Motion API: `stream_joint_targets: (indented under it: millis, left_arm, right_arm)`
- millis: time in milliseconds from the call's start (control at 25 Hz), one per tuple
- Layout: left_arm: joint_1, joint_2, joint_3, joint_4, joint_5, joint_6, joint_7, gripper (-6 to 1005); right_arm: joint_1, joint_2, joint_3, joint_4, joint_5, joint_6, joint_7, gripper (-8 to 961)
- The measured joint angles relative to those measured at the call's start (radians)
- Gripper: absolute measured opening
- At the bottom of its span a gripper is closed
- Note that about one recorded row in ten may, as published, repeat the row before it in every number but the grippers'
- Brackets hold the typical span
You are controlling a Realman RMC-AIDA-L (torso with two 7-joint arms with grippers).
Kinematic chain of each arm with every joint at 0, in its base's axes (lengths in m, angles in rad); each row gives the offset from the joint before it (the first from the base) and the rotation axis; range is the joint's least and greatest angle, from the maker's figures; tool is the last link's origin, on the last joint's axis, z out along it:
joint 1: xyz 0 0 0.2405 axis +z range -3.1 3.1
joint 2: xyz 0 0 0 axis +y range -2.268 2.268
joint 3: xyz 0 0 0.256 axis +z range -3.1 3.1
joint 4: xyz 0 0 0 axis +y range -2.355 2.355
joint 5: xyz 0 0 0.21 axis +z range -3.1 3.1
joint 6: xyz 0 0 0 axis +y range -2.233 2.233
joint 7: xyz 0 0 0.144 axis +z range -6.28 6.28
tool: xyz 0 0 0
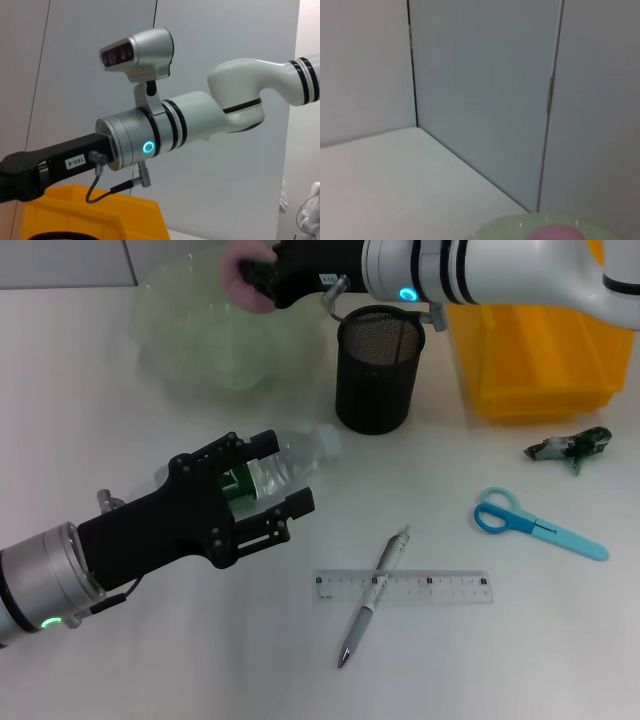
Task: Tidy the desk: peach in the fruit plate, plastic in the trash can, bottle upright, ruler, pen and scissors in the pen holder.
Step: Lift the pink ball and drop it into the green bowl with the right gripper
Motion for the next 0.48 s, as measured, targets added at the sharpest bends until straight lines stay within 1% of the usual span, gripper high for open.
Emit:
stream_joint_targets:
  millis: [360,480]
  left_arm:
    - [0.0,0.0,0.0,0.0,0.0,0.0,0.0,769]
    - [0.0,0.0,0.0,0.001,0.0,0.0,0.0,769]
  right_arm:
    - [-0.009,0.0,0.0,-0.014,0.001,-0.012,0.012,246]
    - [-0.008,0.0,0.0,-0.014,0.001,-0.012,0.012,484]
